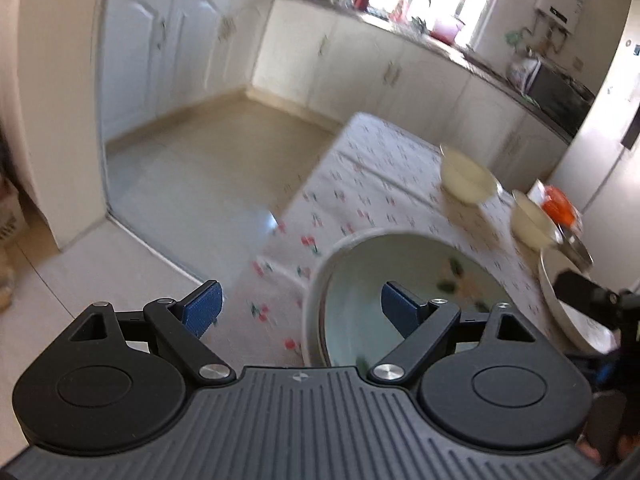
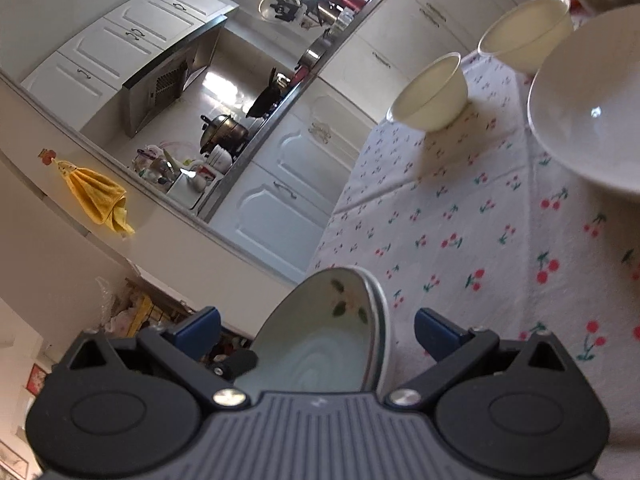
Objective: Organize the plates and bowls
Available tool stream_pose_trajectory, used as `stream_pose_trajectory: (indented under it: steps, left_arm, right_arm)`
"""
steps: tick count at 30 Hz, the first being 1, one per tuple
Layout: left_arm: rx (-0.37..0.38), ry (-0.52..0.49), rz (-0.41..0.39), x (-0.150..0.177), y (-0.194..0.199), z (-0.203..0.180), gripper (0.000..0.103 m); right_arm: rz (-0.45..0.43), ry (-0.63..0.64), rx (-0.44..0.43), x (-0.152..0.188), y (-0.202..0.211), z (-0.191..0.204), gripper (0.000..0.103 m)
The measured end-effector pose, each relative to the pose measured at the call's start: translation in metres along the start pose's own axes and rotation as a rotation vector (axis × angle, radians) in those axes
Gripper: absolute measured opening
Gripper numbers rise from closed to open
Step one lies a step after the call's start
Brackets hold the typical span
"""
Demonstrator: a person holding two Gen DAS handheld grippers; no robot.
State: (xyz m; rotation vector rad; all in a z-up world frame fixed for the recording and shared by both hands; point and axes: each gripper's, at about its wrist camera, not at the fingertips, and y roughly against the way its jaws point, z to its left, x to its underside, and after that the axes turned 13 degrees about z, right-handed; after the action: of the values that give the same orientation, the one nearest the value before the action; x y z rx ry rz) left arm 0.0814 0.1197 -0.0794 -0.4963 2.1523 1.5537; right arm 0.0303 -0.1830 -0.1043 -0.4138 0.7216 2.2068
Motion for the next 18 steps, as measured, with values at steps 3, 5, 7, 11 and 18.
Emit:
stream_pose_trajectory:
  steps: [3,5,7,11,18]
  left_arm:
    - [0.029,-0.014,0.029,0.002,-0.001,0.002,0.103]
    - [0.062,-0.028,0.045,0.004,0.0,0.0,0.101]
    - [0.09,-0.054,0.059,0.005,-0.001,-0.004,0.092]
    - [0.098,-0.096,0.07,0.011,-0.002,-0.017,0.069]
    - [0.055,-0.05,0.077,0.008,-0.001,-0.023,0.07]
  right_arm:
    - [0.013,0.012,-0.009,0.003,-0.003,0.005,0.102]
    - [0.008,0.018,0.007,0.006,-0.004,0.008,0.102]
    - [-0.004,0.009,0.012,0.007,-0.005,0.009,0.103]
    - [-0.035,-0.022,0.037,0.01,-0.006,0.013,0.103]
    - [-0.045,-0.055,0.112,0.004,-0.013,0.023,0.103]
